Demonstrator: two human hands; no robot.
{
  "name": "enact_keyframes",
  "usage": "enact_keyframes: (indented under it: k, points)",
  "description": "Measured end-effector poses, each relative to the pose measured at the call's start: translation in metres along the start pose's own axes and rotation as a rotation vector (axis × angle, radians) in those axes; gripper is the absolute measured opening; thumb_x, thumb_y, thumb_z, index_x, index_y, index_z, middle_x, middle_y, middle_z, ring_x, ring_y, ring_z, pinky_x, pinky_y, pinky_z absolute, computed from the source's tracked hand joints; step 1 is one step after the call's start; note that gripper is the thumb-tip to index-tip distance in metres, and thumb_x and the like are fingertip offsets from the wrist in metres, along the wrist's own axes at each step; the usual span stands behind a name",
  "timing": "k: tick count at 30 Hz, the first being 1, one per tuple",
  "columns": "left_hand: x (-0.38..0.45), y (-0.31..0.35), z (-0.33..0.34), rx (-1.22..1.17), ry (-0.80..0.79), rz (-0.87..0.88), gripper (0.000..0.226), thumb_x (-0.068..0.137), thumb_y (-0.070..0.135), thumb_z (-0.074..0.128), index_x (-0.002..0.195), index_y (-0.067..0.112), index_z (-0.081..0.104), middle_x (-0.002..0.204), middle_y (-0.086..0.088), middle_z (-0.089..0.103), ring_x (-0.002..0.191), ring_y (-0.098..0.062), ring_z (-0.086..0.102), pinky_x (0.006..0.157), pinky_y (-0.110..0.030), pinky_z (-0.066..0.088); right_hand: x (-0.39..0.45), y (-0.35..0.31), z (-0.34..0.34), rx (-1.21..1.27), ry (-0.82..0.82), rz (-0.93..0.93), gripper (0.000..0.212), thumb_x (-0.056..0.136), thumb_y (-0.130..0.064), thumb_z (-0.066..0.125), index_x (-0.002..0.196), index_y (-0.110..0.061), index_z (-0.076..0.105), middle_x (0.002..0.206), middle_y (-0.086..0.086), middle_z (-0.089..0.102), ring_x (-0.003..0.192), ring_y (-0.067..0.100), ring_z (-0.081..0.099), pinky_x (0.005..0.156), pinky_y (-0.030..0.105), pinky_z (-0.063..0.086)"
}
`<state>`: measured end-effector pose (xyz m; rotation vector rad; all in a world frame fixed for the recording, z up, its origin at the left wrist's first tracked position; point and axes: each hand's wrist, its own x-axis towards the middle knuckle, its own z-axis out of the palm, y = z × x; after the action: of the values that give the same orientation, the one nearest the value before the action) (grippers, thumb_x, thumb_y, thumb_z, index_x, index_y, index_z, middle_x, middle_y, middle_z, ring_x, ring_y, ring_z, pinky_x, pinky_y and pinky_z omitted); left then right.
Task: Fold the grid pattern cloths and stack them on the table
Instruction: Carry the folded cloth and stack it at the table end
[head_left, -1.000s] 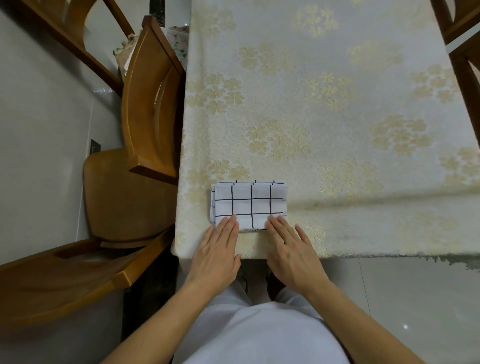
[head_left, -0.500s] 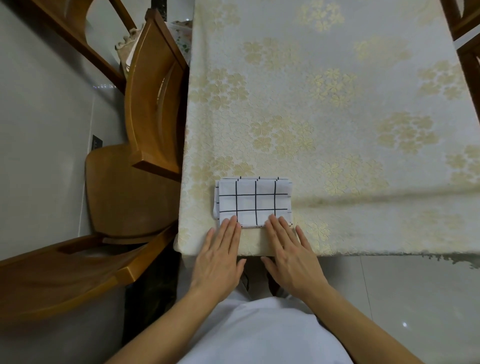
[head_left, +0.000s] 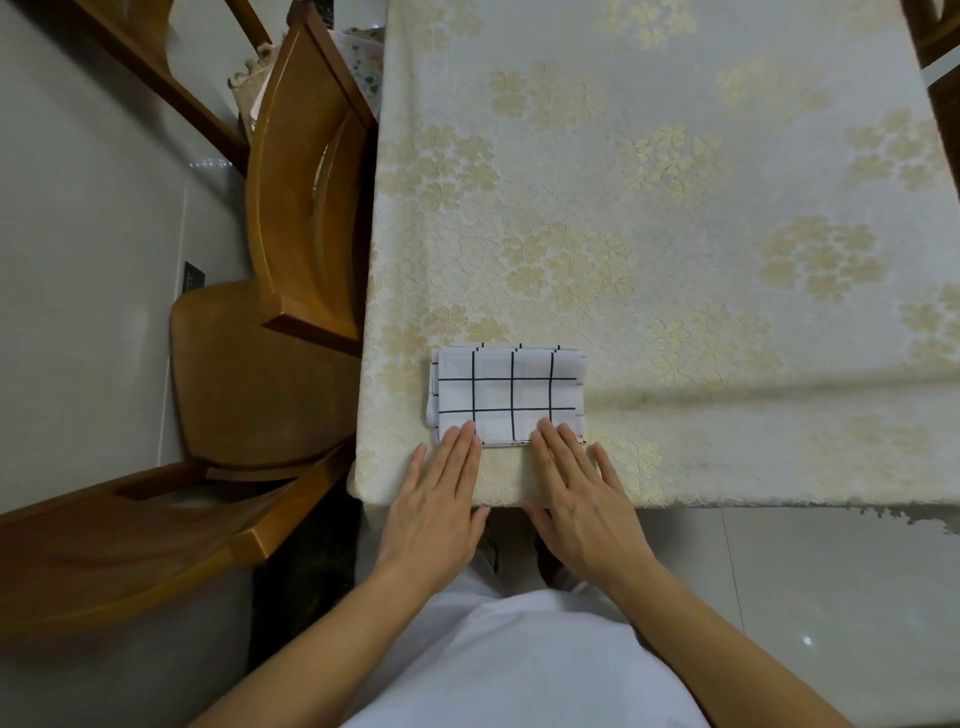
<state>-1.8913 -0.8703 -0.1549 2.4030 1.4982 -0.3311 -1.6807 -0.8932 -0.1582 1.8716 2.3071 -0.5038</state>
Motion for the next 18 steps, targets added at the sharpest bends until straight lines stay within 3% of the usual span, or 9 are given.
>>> enact_keyframes:
  k: [4,13,18]
  points:
    - [-0.011,0.003,0.002,0.056,-0.010,0.061,0.081,0.098,0.048,0.043,0.157,0.005,0.008,0.166,-0.012,-0.005,0.153,-0.025,-0.001,0.120,-0.048,0.009,-0.008,0.001,0.000,-0.005,0.019,-0.040,0.071,0.101,-0.049,0.036,0.159,-0.013,0.017,0.166,0.008,0.014,0.153,0.026,0.013,0.120,0.054,0.024]
    - [-0.003,0.005,0.002,0.075,-0.019,0.037,0.080,0.100,0.050,0.034,0.156,0.005,0.000,0.165,-0.010,-0.013,0.153,-0.022,-0.009,0.122,-0.047,0.004,-0.005,0.003,0.004,-0.041,-0.035,-0.040,0.067,0.102,-0.046,0.032,0.159,-0.013,0.017,0.166,0.008,0.010,0.153,0.026,0.009,0.119,0.057,0.024]
    - [-0.002,0.004,0.000,0.061,-0.014,0.045,0.076,0.100,0.050,0.033,0.157,0.005,0.007,0.166,-0.011,-0.005,0.153,-0.023,-0.003,0.120,-0.048,0.007,-0.004,0.003,0.002,-0.032,-0.038,-0.044,0.066,0.102,-0.046,0.031,0.158,-0.013,0.020,0.166,0.008,0.014,0.153,0.026,0.012,0.118,0.056,0.026]
